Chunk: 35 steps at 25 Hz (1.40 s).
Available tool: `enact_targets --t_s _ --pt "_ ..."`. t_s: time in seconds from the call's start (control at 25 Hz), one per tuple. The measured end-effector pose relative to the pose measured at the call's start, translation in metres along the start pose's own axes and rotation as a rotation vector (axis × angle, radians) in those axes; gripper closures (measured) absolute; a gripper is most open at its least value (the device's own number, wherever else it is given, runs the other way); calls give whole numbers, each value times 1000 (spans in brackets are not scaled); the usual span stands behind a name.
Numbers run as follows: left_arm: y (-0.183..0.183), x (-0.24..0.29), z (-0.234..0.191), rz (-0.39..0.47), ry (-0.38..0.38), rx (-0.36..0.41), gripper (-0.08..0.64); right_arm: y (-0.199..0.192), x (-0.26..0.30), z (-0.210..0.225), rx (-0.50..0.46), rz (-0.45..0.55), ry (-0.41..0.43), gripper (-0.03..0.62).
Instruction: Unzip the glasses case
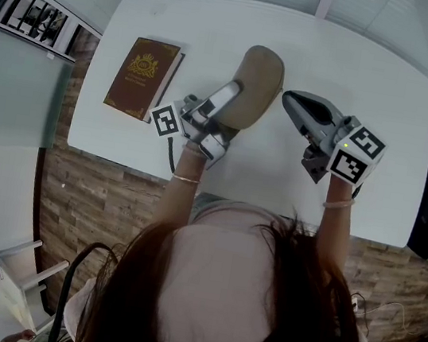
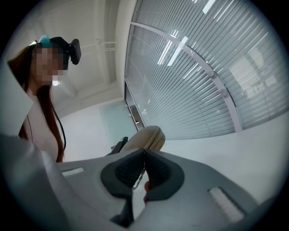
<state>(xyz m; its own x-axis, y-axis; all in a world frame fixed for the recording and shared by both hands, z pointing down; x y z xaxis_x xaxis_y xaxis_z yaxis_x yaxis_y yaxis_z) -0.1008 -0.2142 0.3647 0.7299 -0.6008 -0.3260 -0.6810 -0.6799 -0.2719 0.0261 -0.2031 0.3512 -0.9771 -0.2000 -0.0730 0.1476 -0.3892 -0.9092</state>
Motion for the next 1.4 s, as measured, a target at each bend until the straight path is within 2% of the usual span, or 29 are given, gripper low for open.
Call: enact_targets --t_s 1.4 --pt "8 12 -20 89 70 -55 272 -16 0 11 49 -38 22 588"
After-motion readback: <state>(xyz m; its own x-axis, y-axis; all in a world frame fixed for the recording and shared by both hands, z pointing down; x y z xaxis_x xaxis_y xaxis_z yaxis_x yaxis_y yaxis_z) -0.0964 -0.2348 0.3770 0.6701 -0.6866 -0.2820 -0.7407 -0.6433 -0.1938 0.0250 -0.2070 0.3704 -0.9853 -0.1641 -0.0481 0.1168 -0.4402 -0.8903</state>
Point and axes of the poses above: the fingertips, and each gripper's own axes: x forward along the fingers, z to its right, y out of its top, the point moved 3 cm from there along -x, backward along the fingers, and after that the axes turned 14 degrees about y, right-handed, at the moved point
